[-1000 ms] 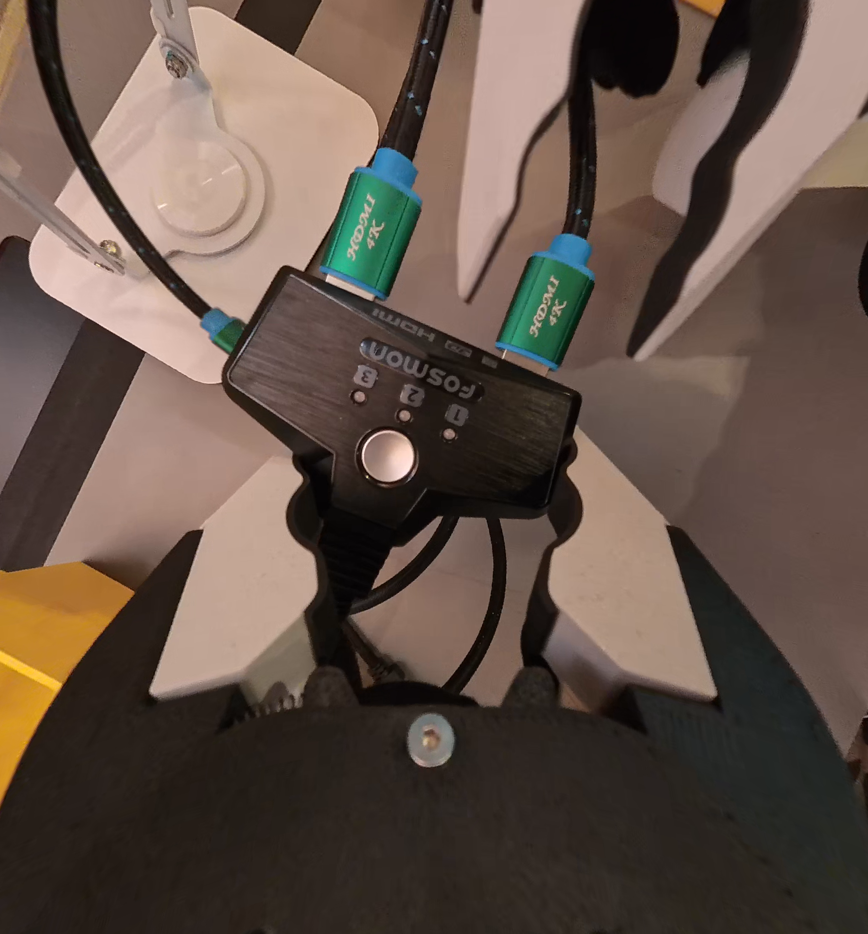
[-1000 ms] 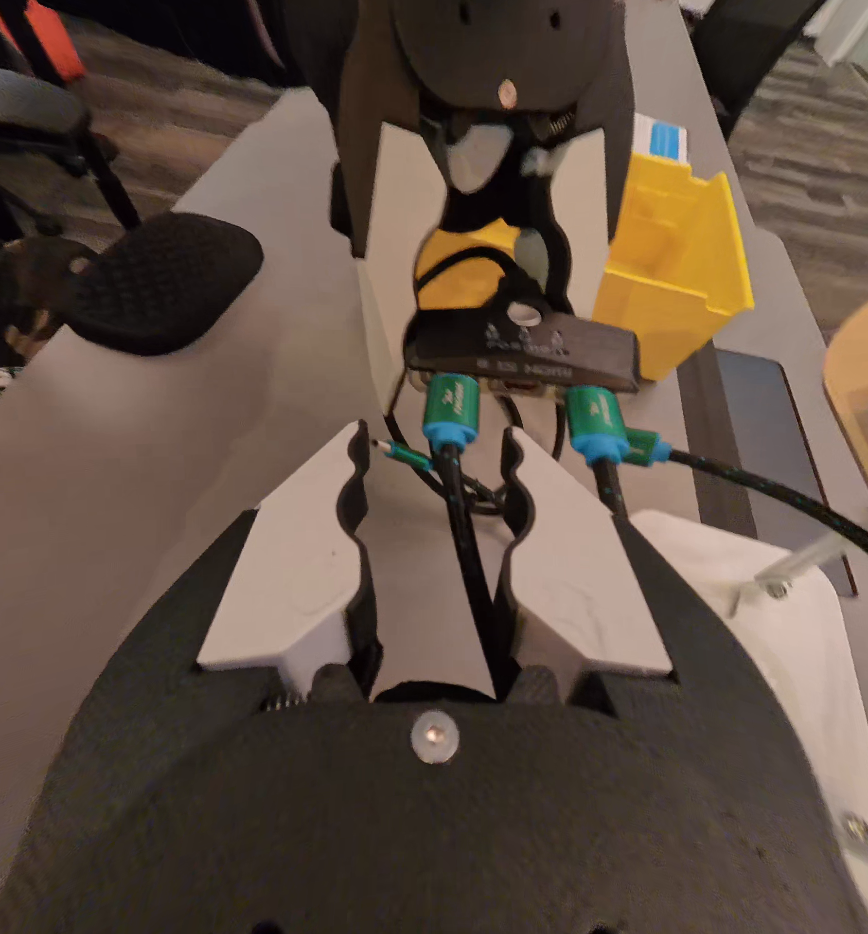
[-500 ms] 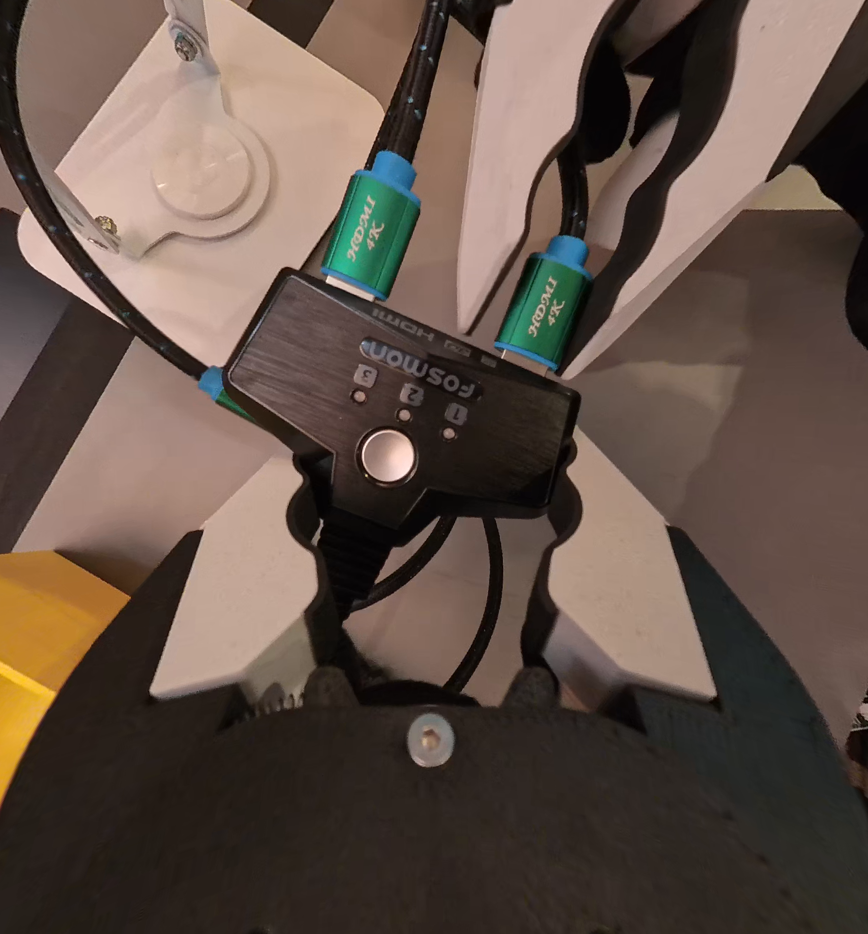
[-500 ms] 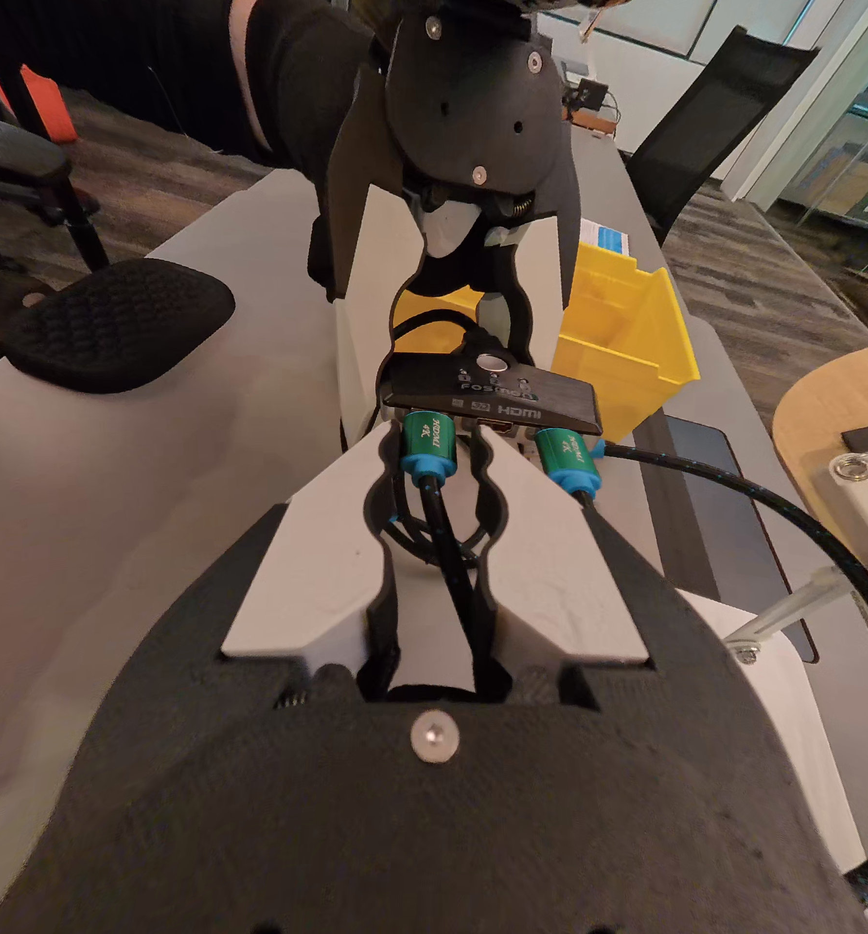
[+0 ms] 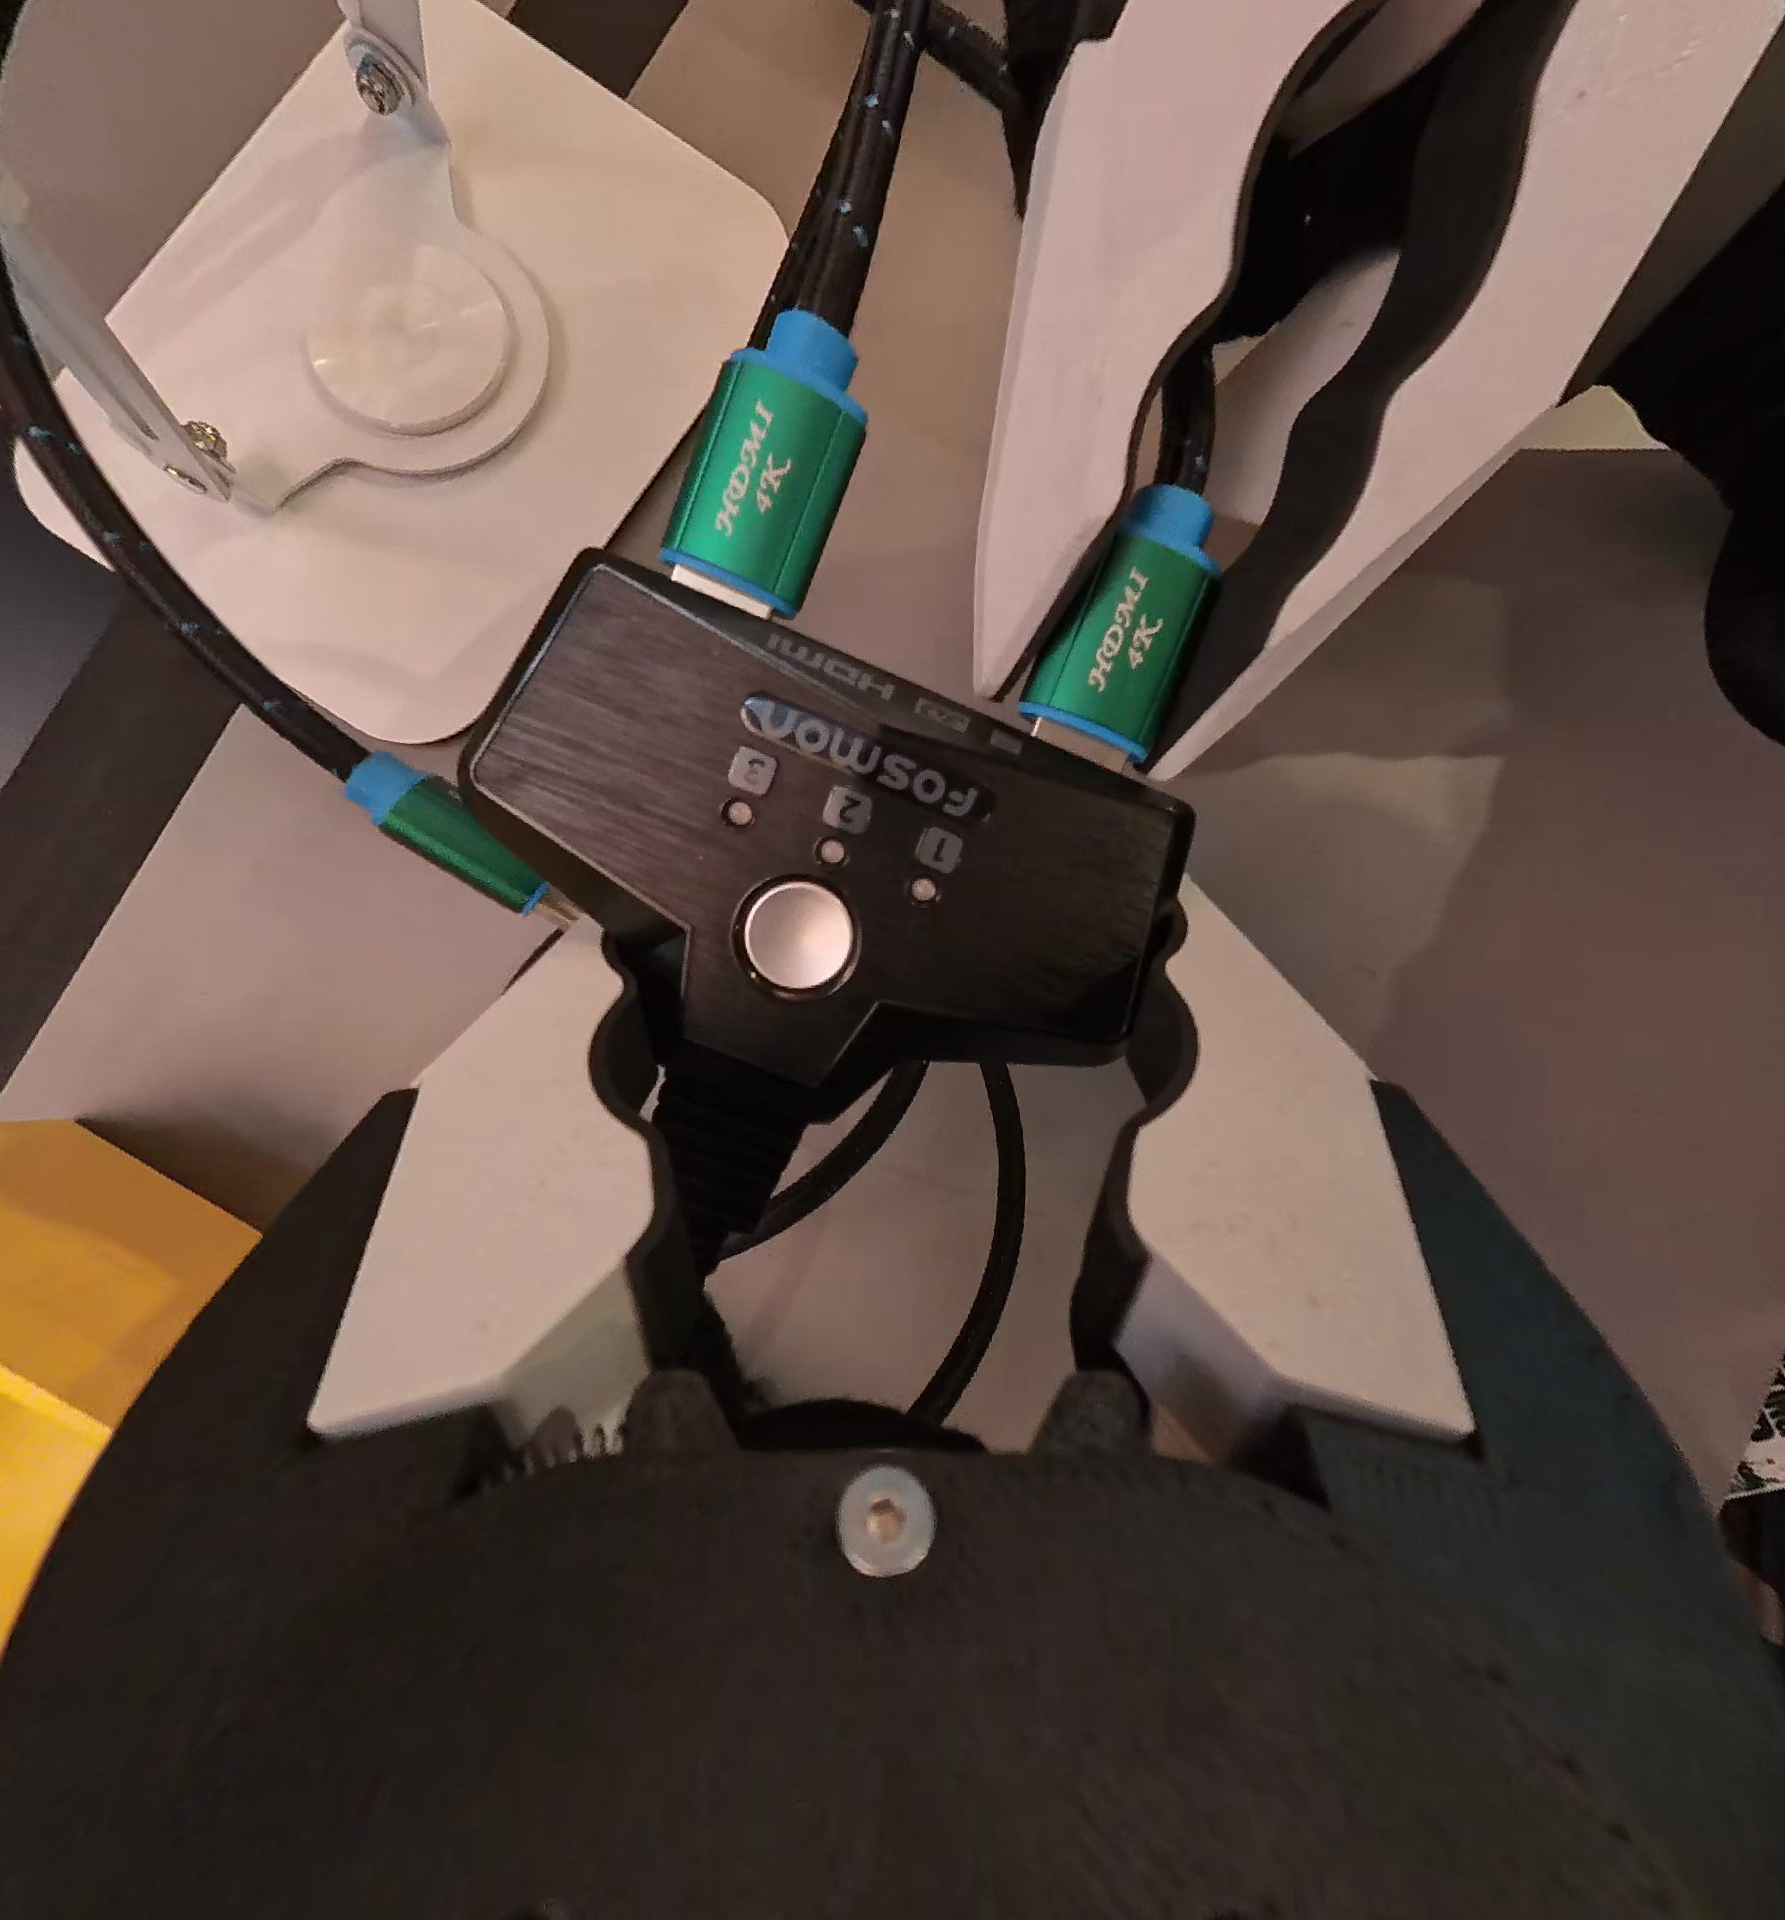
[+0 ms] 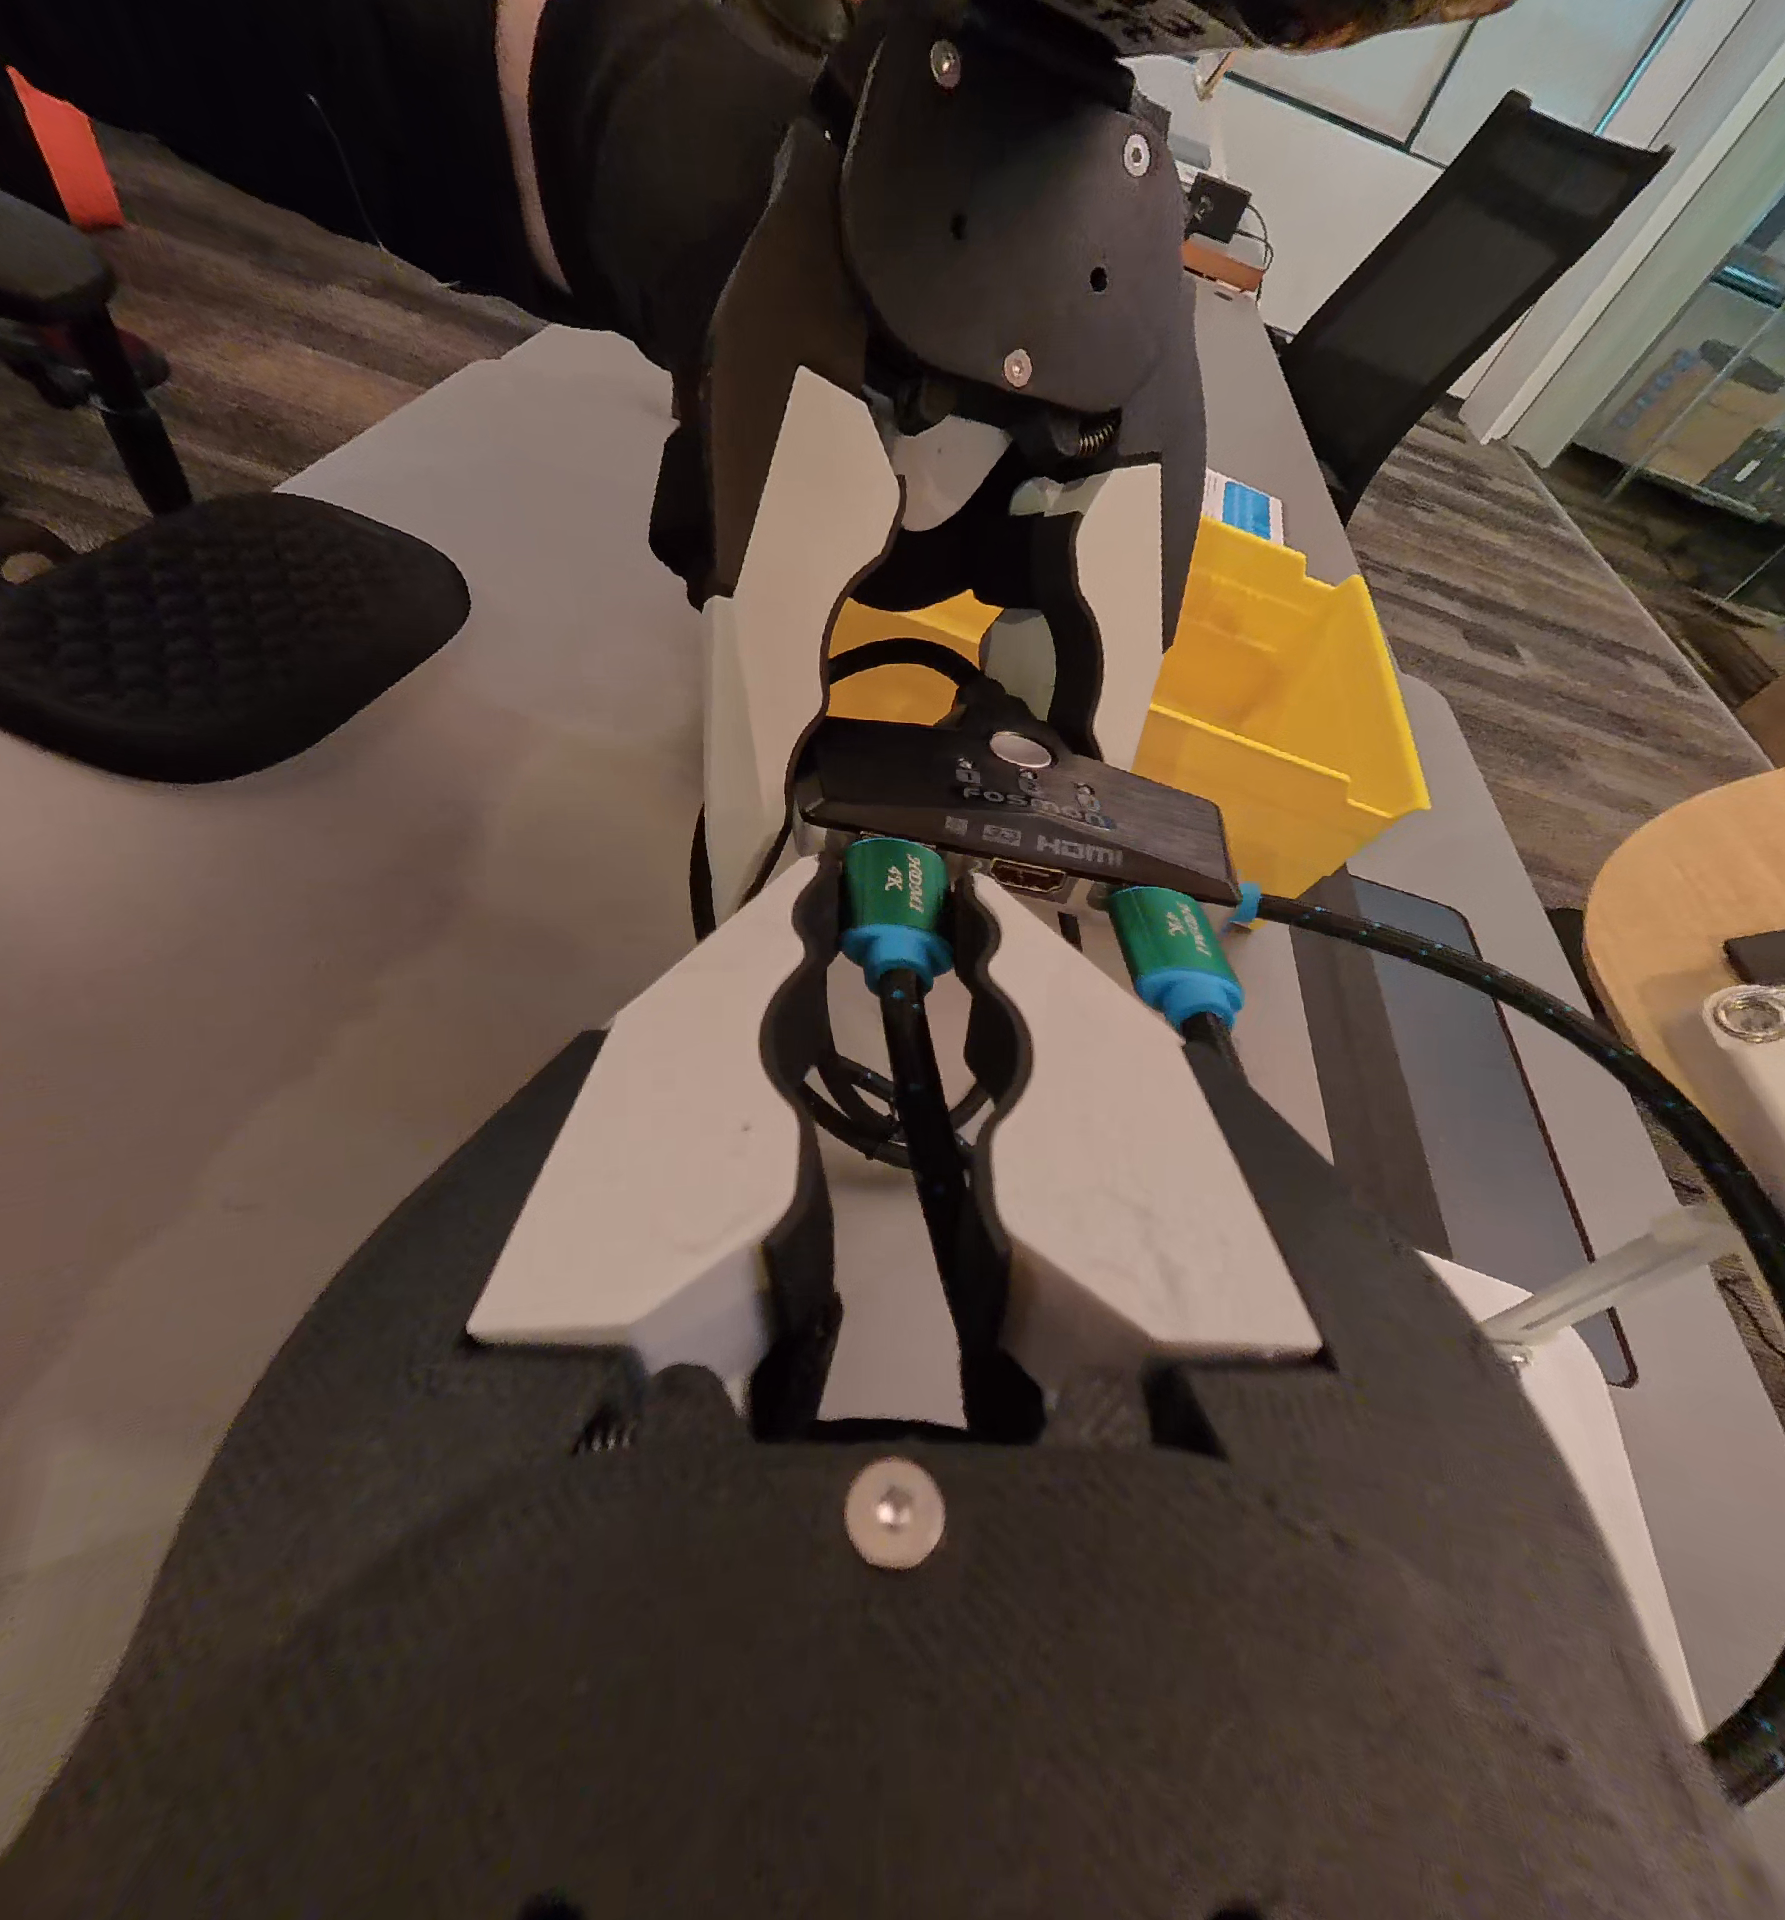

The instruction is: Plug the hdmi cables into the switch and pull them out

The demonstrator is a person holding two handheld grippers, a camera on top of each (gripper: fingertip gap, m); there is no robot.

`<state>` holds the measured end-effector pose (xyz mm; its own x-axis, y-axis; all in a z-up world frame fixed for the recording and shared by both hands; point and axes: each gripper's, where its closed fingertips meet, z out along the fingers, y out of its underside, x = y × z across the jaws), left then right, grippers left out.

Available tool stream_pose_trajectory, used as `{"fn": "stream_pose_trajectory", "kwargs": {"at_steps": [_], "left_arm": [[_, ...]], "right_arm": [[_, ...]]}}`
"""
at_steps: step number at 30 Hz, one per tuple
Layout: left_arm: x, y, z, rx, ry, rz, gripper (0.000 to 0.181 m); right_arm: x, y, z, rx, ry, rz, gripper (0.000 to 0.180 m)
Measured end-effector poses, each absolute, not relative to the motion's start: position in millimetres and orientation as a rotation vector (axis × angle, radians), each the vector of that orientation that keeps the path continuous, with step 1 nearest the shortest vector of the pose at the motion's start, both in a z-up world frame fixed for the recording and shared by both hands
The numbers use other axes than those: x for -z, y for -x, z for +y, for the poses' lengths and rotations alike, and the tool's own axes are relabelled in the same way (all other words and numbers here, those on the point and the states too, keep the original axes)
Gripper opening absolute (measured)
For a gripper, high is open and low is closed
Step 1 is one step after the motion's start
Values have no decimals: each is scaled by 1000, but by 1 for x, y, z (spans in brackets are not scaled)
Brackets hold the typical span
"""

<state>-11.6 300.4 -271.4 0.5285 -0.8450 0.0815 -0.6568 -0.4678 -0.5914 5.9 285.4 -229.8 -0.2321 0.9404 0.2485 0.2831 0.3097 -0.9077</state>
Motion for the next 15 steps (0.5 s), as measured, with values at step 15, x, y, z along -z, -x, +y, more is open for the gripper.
{"fn": "stream_pose_trajectory", "kwargs": {"at_steps": [15], "left_arm": [[270,8,291,568,2232,1243,91]], "right_arm": [[226,-8,276,-916,1090,-1761,19]]}}
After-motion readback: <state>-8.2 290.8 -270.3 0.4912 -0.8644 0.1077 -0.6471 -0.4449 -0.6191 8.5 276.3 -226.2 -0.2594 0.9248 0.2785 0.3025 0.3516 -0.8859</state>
